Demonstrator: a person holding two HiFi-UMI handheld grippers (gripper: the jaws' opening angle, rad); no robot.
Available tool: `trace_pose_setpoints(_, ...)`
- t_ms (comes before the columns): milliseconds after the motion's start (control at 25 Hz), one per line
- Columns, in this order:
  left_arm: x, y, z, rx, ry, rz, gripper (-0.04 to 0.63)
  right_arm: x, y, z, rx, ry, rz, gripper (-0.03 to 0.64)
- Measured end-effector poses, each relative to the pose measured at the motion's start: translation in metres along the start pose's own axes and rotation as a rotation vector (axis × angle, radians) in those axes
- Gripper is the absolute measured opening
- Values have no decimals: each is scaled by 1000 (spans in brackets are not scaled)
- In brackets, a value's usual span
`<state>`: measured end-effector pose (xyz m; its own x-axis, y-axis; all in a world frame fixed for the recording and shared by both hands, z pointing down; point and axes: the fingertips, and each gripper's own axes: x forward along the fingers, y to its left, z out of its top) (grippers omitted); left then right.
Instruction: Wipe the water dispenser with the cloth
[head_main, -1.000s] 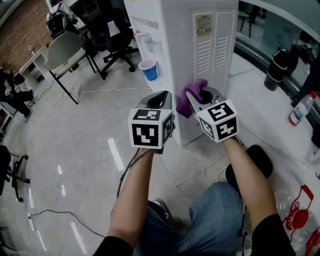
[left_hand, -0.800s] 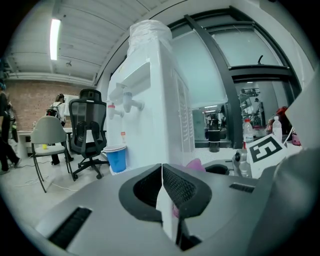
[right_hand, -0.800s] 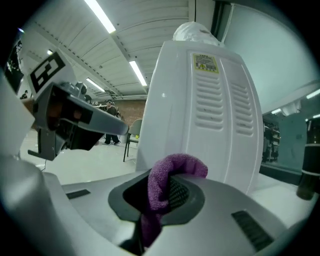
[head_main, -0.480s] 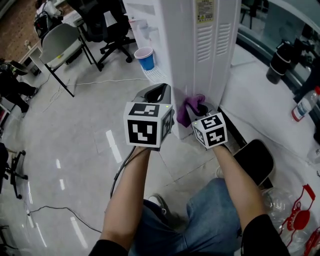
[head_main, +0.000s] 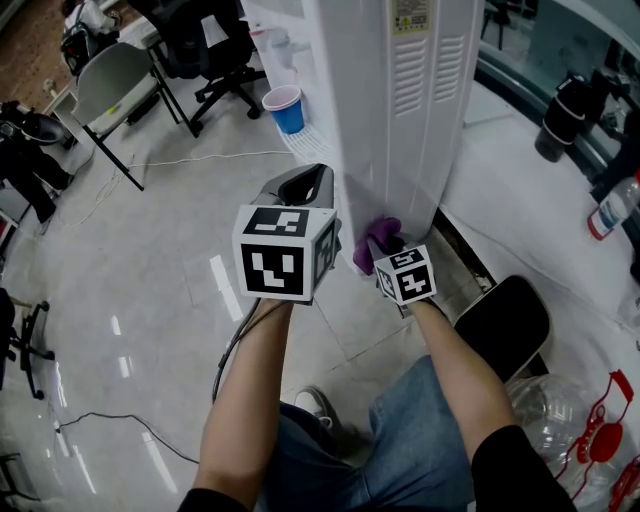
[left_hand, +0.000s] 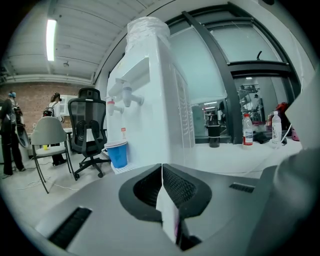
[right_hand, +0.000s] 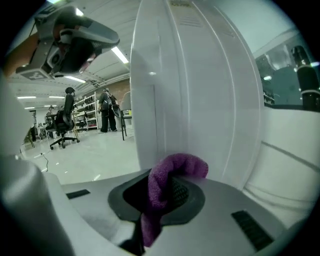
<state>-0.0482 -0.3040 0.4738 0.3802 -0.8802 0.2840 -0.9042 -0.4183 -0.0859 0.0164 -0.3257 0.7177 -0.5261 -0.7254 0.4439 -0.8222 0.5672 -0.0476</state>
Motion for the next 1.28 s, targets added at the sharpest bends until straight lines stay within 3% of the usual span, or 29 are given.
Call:
trace_pose_setpoints(240,0,-2,-1,9,3,-2,28,16,3,-42,59,94,6,43)
trace_pose_setpoints(480,0,-9,3,23,-14,-13,28,-2,-7,-21,72,46,-20,43)
trace_pose_setpoints(680,-2,-3,12,29,-39,12,28,-31,-17,30,74,-25,-41,43)
trace_pose_setpoints(920,-5,11,31,1,23,5,28,-73,-16,109,53,-70,-52,43)
trace_pose_setpoints(1280,-42,28,138,-20,106,-19,28,-159,-8,240,86,-44,-87,43)
